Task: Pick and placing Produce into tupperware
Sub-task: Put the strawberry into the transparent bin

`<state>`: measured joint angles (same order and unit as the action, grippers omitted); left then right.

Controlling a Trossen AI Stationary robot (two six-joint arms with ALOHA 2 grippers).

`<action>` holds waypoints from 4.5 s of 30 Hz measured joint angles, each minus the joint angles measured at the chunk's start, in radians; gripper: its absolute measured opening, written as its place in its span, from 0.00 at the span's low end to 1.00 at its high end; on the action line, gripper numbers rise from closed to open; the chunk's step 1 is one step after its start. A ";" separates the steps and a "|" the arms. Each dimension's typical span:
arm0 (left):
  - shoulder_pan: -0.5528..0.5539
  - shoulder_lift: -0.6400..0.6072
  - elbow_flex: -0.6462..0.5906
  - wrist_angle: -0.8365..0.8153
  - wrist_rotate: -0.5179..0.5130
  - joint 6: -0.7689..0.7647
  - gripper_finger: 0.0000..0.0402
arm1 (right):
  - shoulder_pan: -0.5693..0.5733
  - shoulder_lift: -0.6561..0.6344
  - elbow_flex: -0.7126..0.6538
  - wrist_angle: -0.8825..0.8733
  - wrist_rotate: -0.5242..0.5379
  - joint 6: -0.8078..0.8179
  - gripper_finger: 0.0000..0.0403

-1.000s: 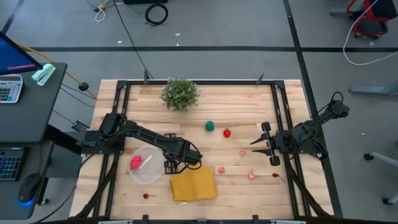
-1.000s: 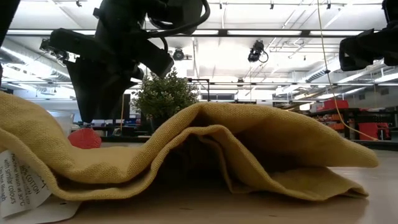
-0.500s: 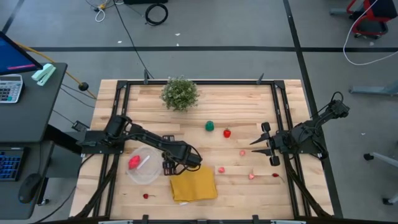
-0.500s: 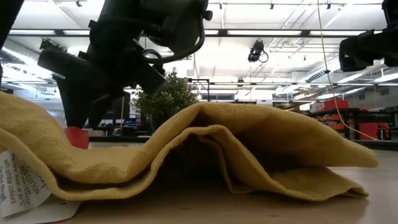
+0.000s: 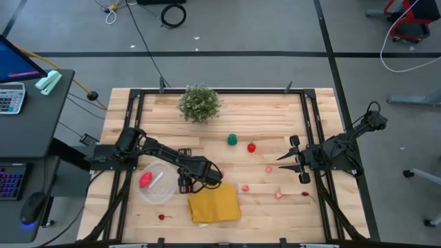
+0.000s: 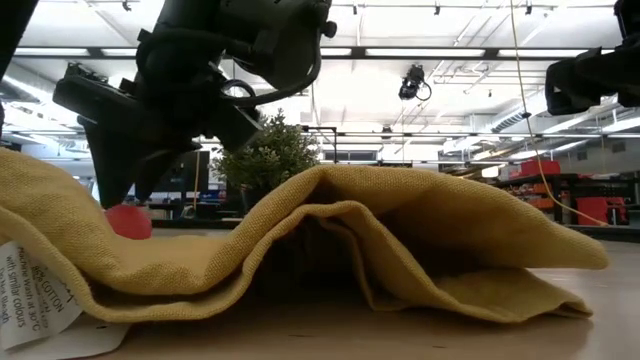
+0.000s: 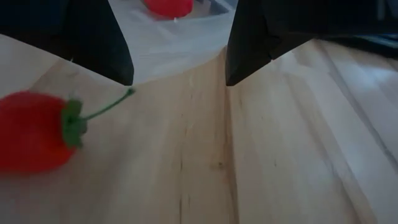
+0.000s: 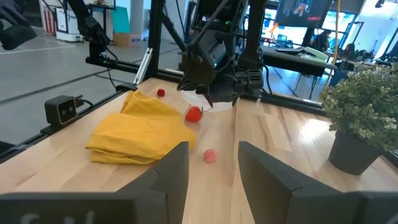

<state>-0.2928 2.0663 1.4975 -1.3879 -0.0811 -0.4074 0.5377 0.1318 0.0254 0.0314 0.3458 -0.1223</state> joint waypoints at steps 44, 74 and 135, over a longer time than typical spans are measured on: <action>0.011 -0.003 0.001 0.030 0.128 -0.181 0.55 | 0.000 0.000 0.000 -0.001 0.000 -0.004 0.36; 0.056 -0.005 0.197 0.091 0.074 -0.668 0.53 | 0.000 0.000 0.000 -0.001 0.001 -0.038 0.36; -0.147 0.140 0.195 0.052 -0.140 -1.247 0.08 | 0.000 0.000 0.000 0.000 0.001 -0.030 0.36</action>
<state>-0.4399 2.2068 1.6928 -1.3357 -0.2208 -1.6544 0.5377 0.1322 0.0254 0.0311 0.3466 -0.1520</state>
